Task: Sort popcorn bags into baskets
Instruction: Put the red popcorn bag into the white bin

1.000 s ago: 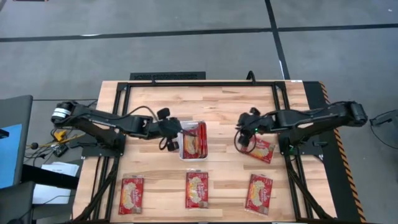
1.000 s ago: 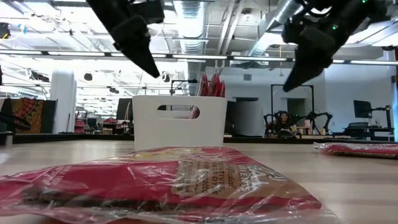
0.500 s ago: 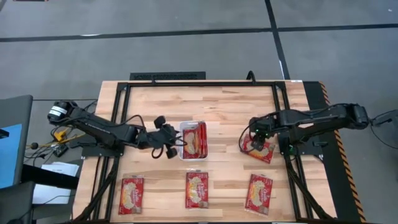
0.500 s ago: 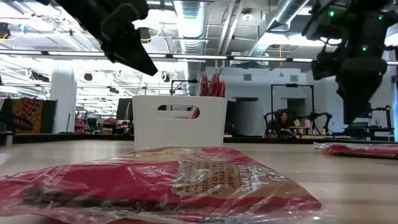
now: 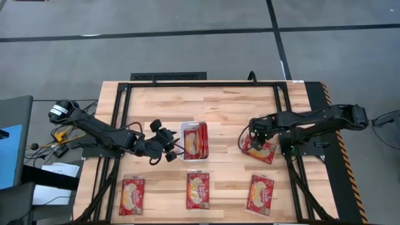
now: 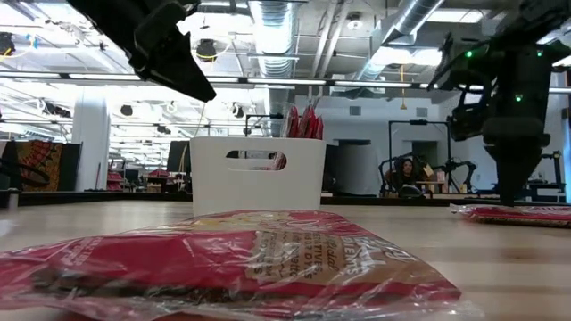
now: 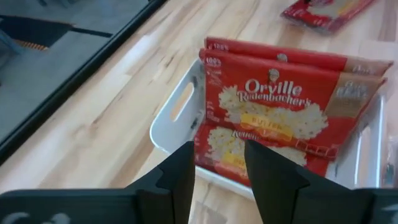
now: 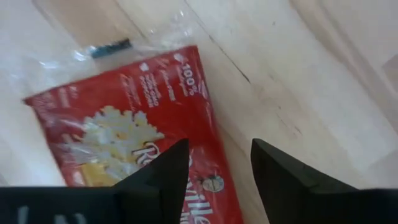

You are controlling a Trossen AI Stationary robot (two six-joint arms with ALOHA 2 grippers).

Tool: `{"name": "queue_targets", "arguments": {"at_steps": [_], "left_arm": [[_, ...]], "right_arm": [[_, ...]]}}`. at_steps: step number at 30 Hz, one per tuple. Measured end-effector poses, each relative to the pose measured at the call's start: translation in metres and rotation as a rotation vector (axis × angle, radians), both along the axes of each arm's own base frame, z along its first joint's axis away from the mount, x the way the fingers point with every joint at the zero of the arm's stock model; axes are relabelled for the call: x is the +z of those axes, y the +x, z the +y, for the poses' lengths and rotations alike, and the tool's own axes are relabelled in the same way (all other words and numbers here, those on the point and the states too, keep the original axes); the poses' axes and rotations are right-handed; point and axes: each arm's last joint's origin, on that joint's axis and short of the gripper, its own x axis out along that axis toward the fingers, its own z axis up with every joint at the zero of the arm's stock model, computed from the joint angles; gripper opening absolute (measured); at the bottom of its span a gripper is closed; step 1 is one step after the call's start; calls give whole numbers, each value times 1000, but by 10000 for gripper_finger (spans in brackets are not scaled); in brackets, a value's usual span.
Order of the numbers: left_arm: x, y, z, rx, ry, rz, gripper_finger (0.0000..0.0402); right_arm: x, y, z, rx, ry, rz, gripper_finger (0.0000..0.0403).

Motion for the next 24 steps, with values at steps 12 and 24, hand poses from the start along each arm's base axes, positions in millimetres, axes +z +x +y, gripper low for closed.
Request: {"name": "queue_targets", "arguments": {"at_steps": [12, 24], "left_arm": [[-5, -6, -4, 51, -49, 6, 131], [-1, -4, -3, 83, 5, -32, 131]], "right_arm": [[-19, 14, 5, 59, 79, -79, 54], [39, 10, 13, 16, -115, -412, 4]]}}
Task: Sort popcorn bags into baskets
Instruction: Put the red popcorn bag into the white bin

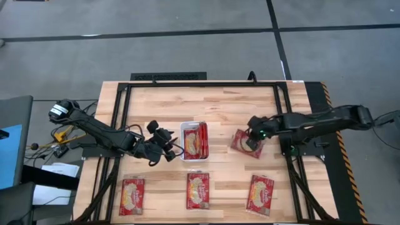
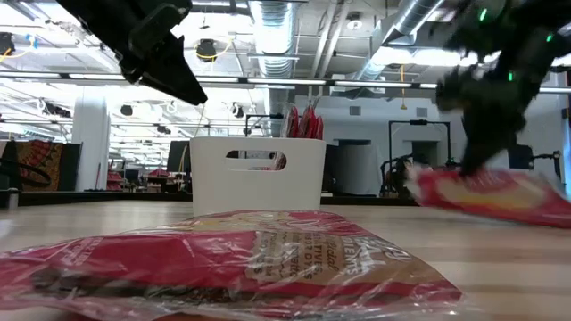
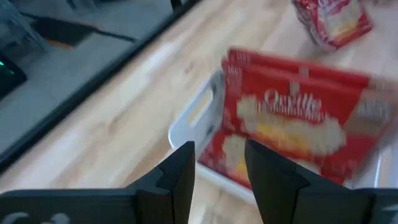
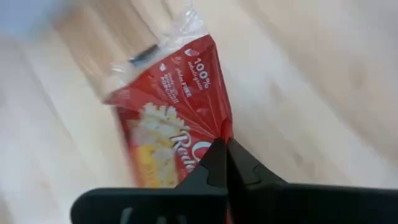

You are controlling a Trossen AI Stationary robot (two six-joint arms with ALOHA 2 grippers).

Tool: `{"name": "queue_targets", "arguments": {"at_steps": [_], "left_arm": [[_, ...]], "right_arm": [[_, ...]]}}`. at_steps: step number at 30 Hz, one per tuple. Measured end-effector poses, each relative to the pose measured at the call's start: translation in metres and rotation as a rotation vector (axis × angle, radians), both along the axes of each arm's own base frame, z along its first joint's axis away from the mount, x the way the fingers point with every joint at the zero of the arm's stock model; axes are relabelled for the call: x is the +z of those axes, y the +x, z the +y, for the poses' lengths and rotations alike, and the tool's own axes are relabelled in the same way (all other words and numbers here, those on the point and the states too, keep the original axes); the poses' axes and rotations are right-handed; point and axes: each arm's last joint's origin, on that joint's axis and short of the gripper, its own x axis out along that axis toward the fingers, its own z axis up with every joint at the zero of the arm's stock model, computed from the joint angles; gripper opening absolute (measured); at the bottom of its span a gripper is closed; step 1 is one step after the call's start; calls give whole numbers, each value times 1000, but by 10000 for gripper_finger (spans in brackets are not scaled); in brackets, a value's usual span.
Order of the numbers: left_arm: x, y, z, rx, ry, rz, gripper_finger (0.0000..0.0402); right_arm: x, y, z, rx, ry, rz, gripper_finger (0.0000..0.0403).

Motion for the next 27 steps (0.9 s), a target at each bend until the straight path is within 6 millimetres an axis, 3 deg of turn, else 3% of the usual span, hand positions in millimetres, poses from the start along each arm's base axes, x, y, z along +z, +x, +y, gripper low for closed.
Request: {"name": "queue_targets", "arguments": {"at_steps": [9, 15, 20, 27], "left_arm": [[27, 17, 3, -60, 96, -186, 188], [39, 27, 13, -187, 46, -294, 256], [49, 30, 18, -211, 75, -373, 290], [61, 32, 22, -246, 118, -462, 284]], "right_arm": [[74, -9, 14, -27, -258, -576, 3], [106, 5, 20, 8, -372, -892, 3], [114, 29, 22, -22, -407, -1055, 2], [104, 62, 20, -67, -374, -1188, 3]]}}
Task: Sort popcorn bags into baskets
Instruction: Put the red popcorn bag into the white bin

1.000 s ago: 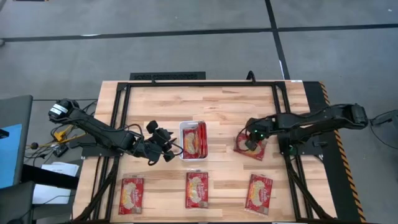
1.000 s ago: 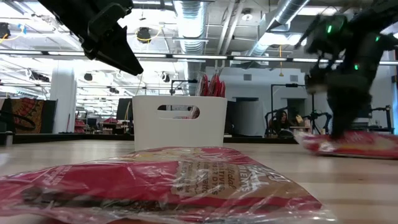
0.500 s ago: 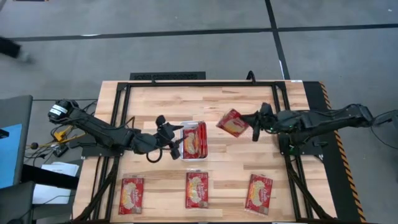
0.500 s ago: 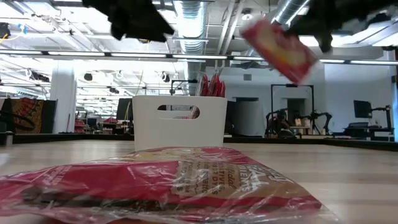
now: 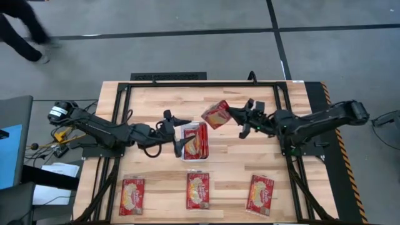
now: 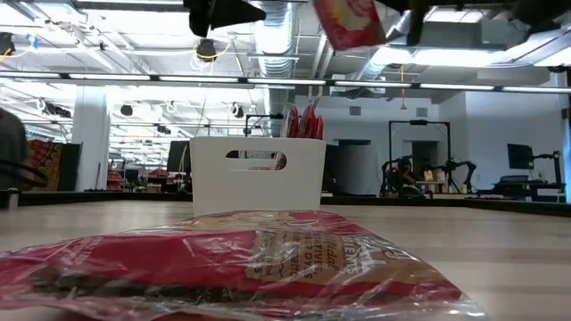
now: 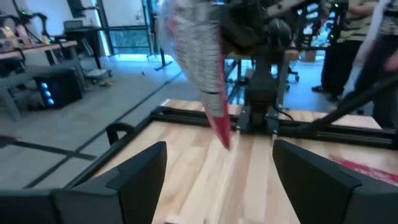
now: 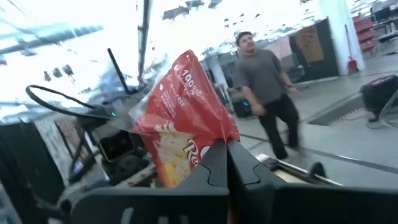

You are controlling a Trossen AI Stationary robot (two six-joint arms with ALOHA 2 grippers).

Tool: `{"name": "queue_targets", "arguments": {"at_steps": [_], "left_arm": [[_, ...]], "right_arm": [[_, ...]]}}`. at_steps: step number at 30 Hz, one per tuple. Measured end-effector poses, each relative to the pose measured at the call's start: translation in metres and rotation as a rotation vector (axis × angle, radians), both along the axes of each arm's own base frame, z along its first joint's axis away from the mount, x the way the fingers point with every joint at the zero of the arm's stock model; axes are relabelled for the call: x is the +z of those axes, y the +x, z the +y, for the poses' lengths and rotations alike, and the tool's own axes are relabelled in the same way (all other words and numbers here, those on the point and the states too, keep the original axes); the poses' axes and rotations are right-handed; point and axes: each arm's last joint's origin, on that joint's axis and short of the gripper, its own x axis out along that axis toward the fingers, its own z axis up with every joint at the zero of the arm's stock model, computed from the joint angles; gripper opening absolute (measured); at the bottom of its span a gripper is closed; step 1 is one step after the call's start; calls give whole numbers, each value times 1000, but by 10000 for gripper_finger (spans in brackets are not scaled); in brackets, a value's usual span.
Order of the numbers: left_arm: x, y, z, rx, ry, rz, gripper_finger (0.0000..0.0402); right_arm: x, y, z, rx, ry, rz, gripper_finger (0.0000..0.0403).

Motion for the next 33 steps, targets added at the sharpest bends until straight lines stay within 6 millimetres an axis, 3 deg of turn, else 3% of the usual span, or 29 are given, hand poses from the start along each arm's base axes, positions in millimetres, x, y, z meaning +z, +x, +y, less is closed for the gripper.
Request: {"name": "queue_targets", "arguments": {"at_steps": [10, 15, 19, 24, 29, 33], "left_arm": [[-7, 25, 5, 36, 76, -21, 263], [0, 33, 4, 57, 111, -20, 250], [3, 32, 4, 72, 102, -31, 187], [5, 31, 3, 78, 92, -39, 27], [8, 24, 1, 45, 48, -27, 16], [23, 1, 2, -35, -36, 5, 13]], "right_arm": [[3, 38, 2, 75, 17, -34, 3], [6, 50, 3, 71, 3, -22, 4], [4, 52, 4, 94, -7, -11, 3], [3, 53, 5, 129, -50, 3, 19], [4, 49, 8, 179, -267, 95, 69], [9, 37, 13, 151, -557, 228, 109]]}}
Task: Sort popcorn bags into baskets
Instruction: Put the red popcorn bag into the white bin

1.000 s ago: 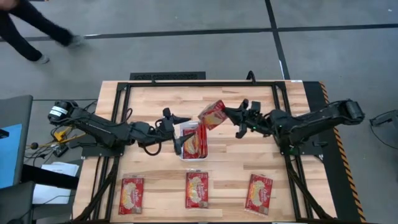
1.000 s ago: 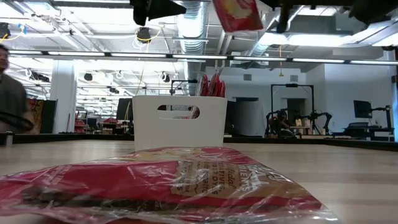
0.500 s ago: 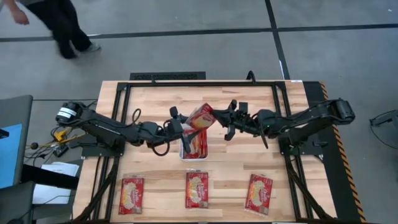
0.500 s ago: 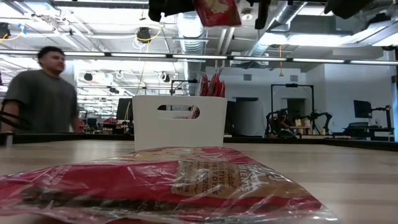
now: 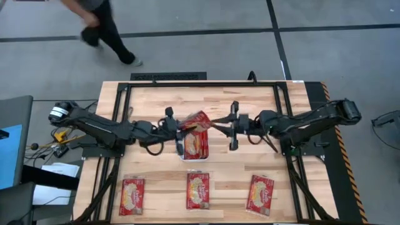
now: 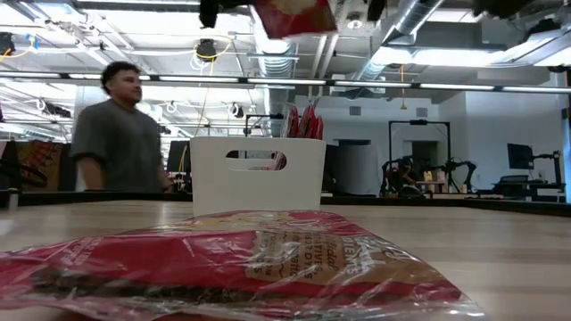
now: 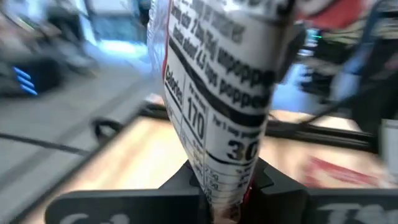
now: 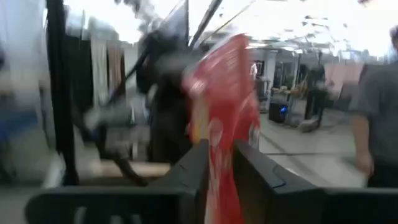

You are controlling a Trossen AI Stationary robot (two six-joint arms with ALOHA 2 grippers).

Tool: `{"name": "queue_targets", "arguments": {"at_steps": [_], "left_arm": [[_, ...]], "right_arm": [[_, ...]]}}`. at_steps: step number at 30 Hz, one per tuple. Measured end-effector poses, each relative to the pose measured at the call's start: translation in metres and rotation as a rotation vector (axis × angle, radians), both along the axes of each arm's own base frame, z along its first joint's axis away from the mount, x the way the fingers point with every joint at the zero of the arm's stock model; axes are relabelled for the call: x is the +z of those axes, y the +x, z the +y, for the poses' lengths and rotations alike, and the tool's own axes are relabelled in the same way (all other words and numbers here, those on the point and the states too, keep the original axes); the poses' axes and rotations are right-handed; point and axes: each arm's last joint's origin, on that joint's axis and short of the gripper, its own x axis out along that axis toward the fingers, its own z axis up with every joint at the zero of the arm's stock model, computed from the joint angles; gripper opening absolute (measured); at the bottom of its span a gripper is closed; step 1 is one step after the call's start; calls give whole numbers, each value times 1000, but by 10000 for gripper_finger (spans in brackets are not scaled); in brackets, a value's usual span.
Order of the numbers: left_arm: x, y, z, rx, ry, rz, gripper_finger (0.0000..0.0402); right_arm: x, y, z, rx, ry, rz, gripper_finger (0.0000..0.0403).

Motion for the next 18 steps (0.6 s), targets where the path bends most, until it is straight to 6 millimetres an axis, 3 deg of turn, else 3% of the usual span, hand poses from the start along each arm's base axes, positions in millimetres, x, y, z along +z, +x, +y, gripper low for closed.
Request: {"name": "queue_targets", "arguments": {"at_steps": [6, 11, 18], "left_arm": [[18, -39, 18, -243, -276, 52, 14], [15, -50, 34, -286, -476, 112, 20], [13, -44, 40, -449, -639, 134, 16]], "right_arm": [[2, -15, 12, -53, -697, 122, 170], [-9, -9, 20, -98, -1293, 175, 217], [-16, 11, 17, -328, -1586, 211, 239]]}}
